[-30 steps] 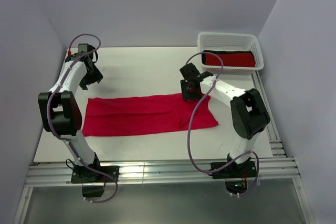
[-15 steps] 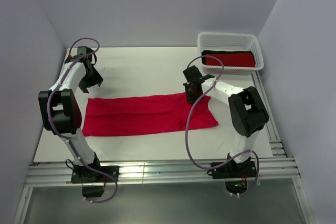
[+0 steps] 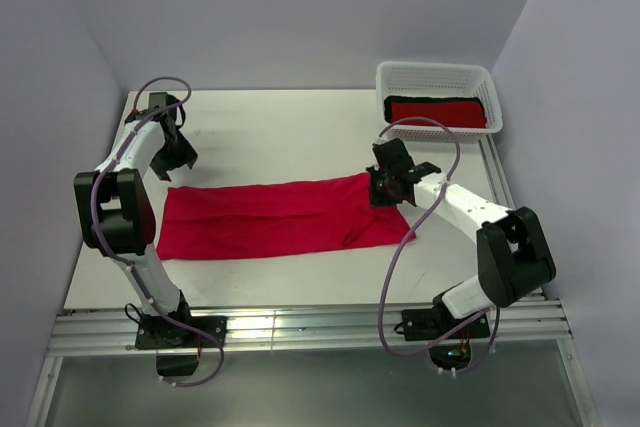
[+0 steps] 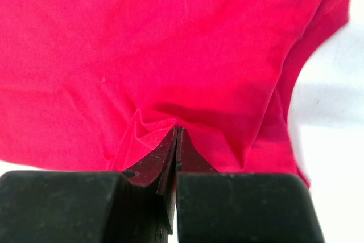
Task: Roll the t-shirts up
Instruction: Fold the tshirt
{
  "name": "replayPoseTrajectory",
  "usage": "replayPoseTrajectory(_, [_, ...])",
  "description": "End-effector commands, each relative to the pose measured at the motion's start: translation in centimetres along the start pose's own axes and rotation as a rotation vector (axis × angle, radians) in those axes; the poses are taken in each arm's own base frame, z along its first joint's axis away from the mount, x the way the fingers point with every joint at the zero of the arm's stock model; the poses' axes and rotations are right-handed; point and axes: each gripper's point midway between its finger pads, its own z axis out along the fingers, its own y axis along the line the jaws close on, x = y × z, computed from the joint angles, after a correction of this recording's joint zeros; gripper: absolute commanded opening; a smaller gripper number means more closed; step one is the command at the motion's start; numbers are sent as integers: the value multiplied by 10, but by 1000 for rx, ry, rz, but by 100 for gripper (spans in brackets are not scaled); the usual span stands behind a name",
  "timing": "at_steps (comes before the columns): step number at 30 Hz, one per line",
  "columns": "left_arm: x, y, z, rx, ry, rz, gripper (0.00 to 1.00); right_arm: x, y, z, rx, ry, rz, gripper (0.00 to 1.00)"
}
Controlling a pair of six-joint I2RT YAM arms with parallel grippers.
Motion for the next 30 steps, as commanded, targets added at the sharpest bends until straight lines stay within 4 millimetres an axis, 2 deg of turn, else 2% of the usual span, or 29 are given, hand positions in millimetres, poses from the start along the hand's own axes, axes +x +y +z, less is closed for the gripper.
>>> replayPoseTrajectory(1, [0,-3,4,16,2,4,65,14,1,-6,-29,20,35,0])
replayPoseTrajectory(2, [1,-4,5,16,5,8,65,25,-1,-5,-32,46,45,0])
replayPoseTrajectory(4, [2,-3,6,13,7,9,65,32,-2,-8,-33,41,73,0])
replayPoseTrajectory(8, [1,-3,8,7,7,16,65,51,-16,-11,29,70,115,0])
replayPoseTrajectory(18, [4,-1,18,-2,23,16,65,68,-46,-29,172,64,145,0])
replayPoseTrajectory(30, [4,6,30,-9,58,-8,65,83,-59,-39,271,124,208,2])
